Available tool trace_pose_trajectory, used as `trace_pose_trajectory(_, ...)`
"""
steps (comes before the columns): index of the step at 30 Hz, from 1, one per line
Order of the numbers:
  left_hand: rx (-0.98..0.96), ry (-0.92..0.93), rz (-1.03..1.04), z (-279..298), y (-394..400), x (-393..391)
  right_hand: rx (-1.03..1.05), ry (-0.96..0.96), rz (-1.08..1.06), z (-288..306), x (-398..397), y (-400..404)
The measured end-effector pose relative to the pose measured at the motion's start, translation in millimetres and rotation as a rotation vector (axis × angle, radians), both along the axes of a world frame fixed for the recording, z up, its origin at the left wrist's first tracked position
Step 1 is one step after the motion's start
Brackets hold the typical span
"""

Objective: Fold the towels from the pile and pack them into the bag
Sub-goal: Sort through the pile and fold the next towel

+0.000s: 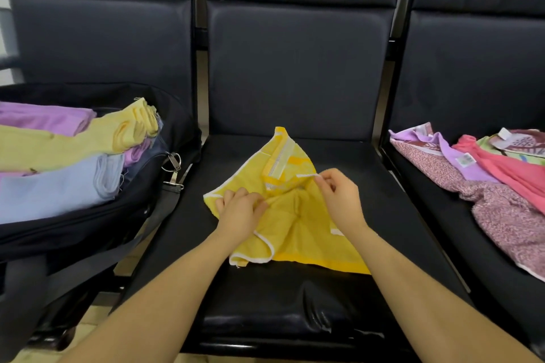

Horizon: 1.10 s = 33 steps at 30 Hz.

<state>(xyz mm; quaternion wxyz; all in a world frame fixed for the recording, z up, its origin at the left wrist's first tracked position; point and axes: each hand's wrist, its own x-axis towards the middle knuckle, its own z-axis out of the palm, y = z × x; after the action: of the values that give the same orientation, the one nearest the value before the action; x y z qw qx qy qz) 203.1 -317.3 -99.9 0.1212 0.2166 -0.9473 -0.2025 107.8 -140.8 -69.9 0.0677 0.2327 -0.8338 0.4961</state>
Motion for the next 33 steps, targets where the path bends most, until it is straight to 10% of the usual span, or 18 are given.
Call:
trace_pose_trajectory(13, 0.222, 0.509, -0.073, 63, 23, 21, -0.411, 0.053, -0.305, 42, 9, 24)
trace_pose_trajectory(21, -0.111, 0.32, -0.446, 54, 22, 53, -0.365, -0.027, -0.345, 38, 17, 44)
trace_pose_trajectory(28, -0.106, 0.016, 0.192, 44, 28, 53, -0.182, -0.117, -0.199, 26, 17, 60)
trace_pose_trajectory(33, 0.071, -0.068, 0.266, 34, 30, 52, 0.141, -0.188, -0.187, 16, 28, 79)
